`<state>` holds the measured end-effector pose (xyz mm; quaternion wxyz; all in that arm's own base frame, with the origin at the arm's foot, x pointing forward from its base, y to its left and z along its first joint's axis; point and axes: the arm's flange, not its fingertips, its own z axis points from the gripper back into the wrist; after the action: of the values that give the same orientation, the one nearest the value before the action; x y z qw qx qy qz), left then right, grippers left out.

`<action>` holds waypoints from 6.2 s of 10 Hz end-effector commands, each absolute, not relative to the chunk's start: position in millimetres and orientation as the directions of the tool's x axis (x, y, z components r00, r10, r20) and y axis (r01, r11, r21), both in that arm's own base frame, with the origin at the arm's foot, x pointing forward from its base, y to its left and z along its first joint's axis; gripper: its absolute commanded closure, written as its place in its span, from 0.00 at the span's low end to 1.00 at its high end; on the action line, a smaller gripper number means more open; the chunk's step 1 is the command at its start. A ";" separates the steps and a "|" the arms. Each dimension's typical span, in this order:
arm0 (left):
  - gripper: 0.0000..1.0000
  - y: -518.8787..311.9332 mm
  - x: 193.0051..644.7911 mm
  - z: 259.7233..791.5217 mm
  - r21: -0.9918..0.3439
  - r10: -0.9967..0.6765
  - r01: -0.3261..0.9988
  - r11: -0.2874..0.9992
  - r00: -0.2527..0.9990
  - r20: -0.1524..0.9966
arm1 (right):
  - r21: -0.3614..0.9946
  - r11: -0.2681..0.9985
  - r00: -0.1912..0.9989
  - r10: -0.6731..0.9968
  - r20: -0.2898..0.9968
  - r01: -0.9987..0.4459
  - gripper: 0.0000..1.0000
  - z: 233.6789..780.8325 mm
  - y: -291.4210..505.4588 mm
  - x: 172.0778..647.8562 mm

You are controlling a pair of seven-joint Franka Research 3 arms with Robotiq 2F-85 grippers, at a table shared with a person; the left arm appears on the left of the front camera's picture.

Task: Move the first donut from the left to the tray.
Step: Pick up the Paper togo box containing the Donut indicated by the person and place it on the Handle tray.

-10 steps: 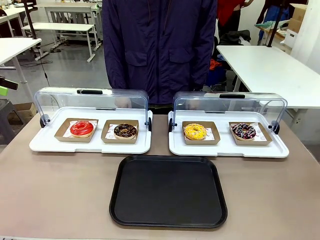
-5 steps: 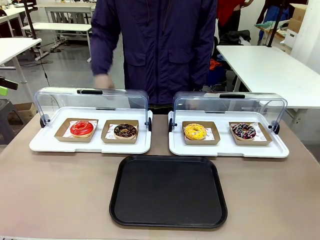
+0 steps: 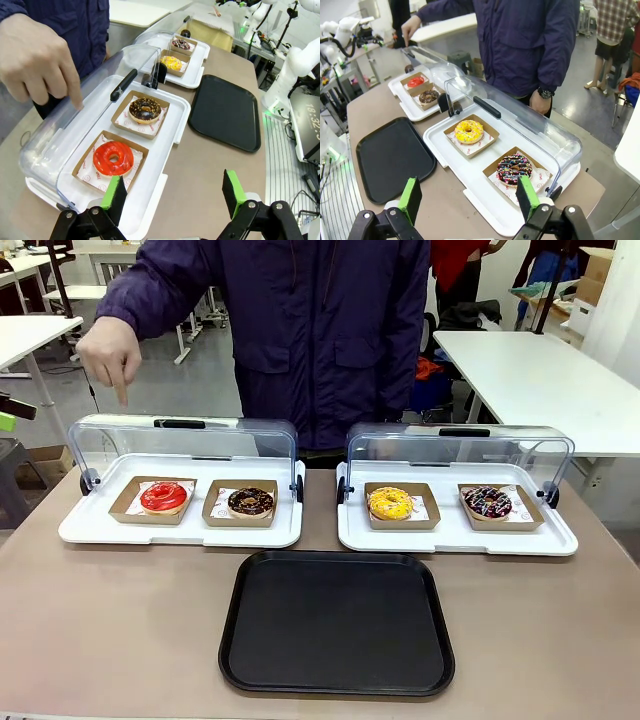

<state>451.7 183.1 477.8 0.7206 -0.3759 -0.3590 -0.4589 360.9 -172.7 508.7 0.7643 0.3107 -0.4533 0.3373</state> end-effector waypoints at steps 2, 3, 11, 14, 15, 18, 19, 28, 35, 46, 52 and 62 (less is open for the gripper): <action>0.00 181.8 450.0 480.6 -0.207 -0.392 0.934 0.292 0.315 0.864 | 0.148 0.571 0.330 0.231 0.915 -0.808 0.00 509.9 -174.3 364.5; 0.00 181.8 450.0 480.6 -0.207 -0.392 0.934 0.292 0.315 0.864 | 0.148 0.571 0.330 0.231 0.915 -0.808 0.00 509.9 -174.3 364.5; 0.00 181.8 450.0 480.6 -0.207 -0.392 0.934 0.292 0.315 0.864 | 0.148 0.571 0.330 0.231 0.915 -0.808 0.00 509.9 -174.3 364.5; 0.00 166.4 453.4 484.6 -0.176 -0.494 0.944 0.280 0.299 0.816 | 0.148 0.571 0.330 0.231 0.915 -0.808 0.00 509.9 -174.3 364.5; 0.00 155.6 454.5 487.8 -0.179 -0.551 0.951 0.252 0.293 0.781 | 0.148 0.571 0.330 0.231 0.915 -0.808 0.00 509.9 -174.3 364.5; 0.00 110.1 457.1 480.4 -0.116 -0.757 0.963 0.243 0.263 0.598 | 0.148 0.571 0.330 0.231 0.915 -0.808 0.00 509.9 -174.3 364.5; 0.00 93.3 459.8 467.7 -0.060 -0.807 0.968 0.245 0.238 0.541 | 0.148 0.571 0.330 0.231 0.915 -0.808 0.00 509.9 -174.3 364.5; 0.00 36.9 460.5 383.8 0.143 -0.916 0.973 0.183 0.116 0.384 | 0.148 0.571 0.330 0.231 0.915 -0.808 0.00 509.9 -174.3 364.5; 0.00 8.1 491.2 363.5 0.235 -0.974 0.964 0.128 0.076 0.215 | 0.148 0.571 0.330 0.231 0.915 -0.808 0.00 509.9 -174.3 364.5; 0.00 4.7 521.2 333.2 0.210 -0.999 0.977 0.041 0.038 0.018 | 0.148 0.571 0.330 0.231 0.915 -0.808 0.00 509.9 -174.3 364.5; 0.58 0.3 532.7 312.4 0.173 -1.000 0.985 0.008 0.010 -0.010 | 0.148 0.571 0.330 0.231 0.915 -0.808 0.00 509.9 -174.3 364.5; 1.00 1.2 528.6 317.3 0.086 -1.000 0.996 0.024 0.023 0.003 | 0.148 0.571 0.330 0.231 0.915 -0.808 0.00 509.9 -174.3 364.5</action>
<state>529.2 2.7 317.9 0.7099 0.0367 -0.0406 -0.7022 360.6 -173.0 508.0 0.7644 0.3116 -0.4517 0.3384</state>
